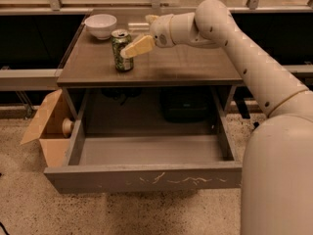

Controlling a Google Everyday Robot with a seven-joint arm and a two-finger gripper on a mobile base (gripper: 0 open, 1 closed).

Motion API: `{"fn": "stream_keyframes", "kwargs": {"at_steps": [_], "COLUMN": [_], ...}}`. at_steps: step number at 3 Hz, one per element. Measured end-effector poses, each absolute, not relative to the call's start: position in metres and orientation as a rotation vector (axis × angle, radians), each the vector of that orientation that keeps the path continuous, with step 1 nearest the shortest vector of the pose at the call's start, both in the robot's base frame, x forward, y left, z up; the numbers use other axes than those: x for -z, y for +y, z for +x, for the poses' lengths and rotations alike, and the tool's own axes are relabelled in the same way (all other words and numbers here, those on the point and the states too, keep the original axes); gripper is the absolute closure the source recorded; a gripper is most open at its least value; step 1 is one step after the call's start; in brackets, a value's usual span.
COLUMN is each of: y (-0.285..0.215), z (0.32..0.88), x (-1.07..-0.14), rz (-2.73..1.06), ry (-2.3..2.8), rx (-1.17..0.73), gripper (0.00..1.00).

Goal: Place green can into top drawer

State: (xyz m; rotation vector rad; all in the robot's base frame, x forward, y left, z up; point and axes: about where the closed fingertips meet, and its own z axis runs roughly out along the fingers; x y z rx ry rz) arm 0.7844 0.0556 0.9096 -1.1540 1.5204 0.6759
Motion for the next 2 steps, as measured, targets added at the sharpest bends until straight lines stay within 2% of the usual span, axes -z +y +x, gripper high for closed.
{"fn": "stream_keyframes", "kwargs": {"at_steps": [1, 2], "y": [0.077, 0.087], "z": [0.782, 0.78], "x": [-0.91, -0.91], "rz": [-1.168, -1.177], "ry": [1.496, 1.487], "rx": [-0.725, -0.75], "gripper": [0.02, 0.12]}}
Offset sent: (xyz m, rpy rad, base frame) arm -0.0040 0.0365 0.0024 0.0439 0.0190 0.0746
